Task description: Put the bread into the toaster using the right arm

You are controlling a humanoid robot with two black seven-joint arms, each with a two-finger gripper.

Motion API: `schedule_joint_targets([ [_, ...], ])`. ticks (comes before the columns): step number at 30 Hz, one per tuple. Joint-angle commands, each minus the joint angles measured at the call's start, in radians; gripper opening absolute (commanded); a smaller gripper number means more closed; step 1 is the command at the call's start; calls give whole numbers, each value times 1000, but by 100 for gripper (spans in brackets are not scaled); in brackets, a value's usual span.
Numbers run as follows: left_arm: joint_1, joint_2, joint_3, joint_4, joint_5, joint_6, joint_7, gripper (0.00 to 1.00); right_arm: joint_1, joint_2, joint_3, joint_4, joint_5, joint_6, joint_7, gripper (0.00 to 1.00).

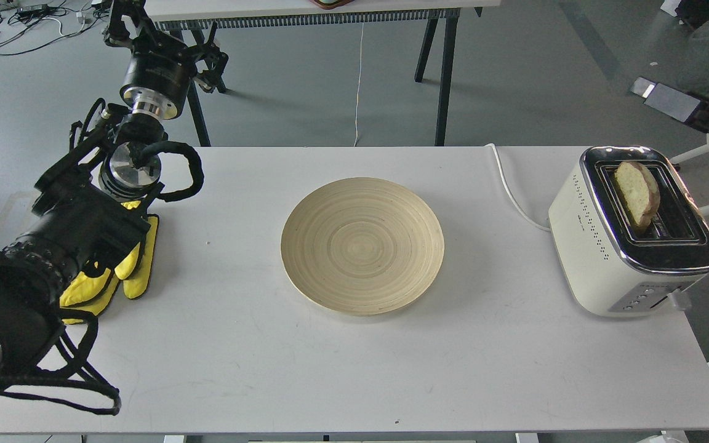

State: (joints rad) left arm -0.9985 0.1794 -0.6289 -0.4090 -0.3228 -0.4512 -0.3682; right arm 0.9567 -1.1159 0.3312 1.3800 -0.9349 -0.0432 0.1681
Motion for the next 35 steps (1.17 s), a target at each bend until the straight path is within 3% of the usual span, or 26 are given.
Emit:
schedule_joint_targets([
  [1, 0, 0, 0, -1, -1, 0, 0, 100, -3, 68, 101, -13, 293, 11, 4, 100],
  [6, 0, 0, 0, 1, -1, 0, 0, 100, 0, 232, 241, -120, 562, 48, 40, 100],
  [10, 0, 0, 0, 1, 1, 0, 0, 100, -1, 352, 342, -235, 708, 118, 41, 100],
  [19, 0, 0, 0, 1, -1, 0, 0, 100, -33, 560, 465, -495, 1057, 163, 34, 100],
  [26, -2, 2, 0, 1, -1, 0, 0, 100, -56, 674, 571, -694, 1088, 374, 34, 100],
  [35, 0, 2, 0, 1, -1, 0, 0, 100, -58, 715, 603, -704, 1087, 375, 40, 100],
])
